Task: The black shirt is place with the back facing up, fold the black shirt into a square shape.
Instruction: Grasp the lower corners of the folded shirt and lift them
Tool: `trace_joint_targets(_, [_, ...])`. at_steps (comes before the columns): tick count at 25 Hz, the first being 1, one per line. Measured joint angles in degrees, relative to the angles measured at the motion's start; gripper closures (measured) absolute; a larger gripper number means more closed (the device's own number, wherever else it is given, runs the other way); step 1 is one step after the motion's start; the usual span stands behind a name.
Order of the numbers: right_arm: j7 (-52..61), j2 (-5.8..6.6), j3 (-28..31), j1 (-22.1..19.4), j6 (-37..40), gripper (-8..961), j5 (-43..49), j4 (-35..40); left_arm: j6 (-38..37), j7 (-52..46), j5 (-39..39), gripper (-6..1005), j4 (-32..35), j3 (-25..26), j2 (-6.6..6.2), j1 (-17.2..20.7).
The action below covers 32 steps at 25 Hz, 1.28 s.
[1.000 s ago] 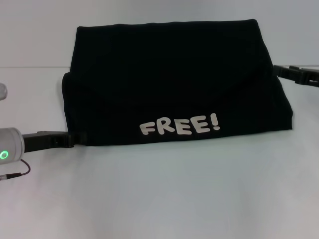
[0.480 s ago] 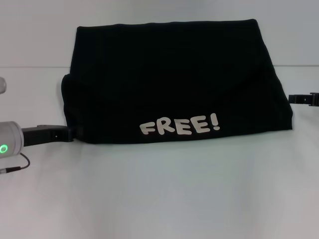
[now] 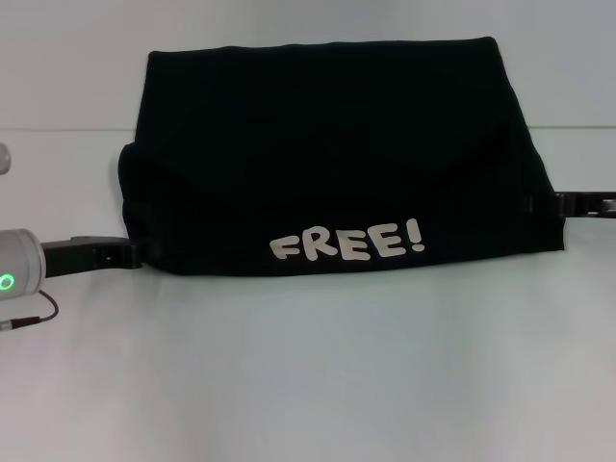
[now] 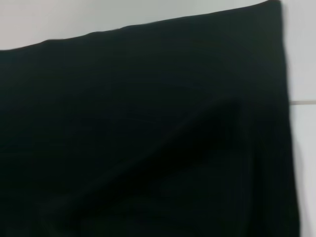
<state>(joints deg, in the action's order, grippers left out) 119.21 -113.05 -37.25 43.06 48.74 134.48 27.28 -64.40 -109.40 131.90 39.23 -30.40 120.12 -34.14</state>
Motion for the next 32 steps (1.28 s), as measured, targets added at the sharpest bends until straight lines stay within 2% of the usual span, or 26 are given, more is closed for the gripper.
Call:
trace_joint_targets(4, [0.2,-0.45,-1.7,0.47,-0.39,331,0.03,-0.7,0.16,-0.01,-0.03,999,-0.36,0.0,-0.16,-0.28])
trace_joint_targets(12, [-0.02,-0.55,-3.3,0.71,-0.43,330,0.06,-1.79,0.15,-0.02,-0.02,1000,-0.56,-0.01,-0.28,-0.4])
trace_joint_targets(15, [-1.32,-0.57,-3.3,0.37,0.9,407,0.01,-0.94,0.15,-0.09,0.05,999,-0.56,-0.01,-0.36,-0.45])
trace_joint_targets(20, [-2.18,-0.01,-3.31,0.1,3.0,647,0.09,-0.7,0.42,-0.61,0.16,999,-0.56,-0.01,-0.44,-0.49])
trace_joint_targets(26, [-2.65,0.19,-3.12,-0.74,3.57,880,-0.06,0.1,0.2,-1.32,0.25,999,-0.43,-0.03,-0.43,-0.7])
trace_joint_targets(32, [-4.49,0.01,-2.19,-3.2,6.41,898,-1.93,2.79,-0.29,-1.44,0.05,999,-0.29,0.0,-0.41,-0.79])
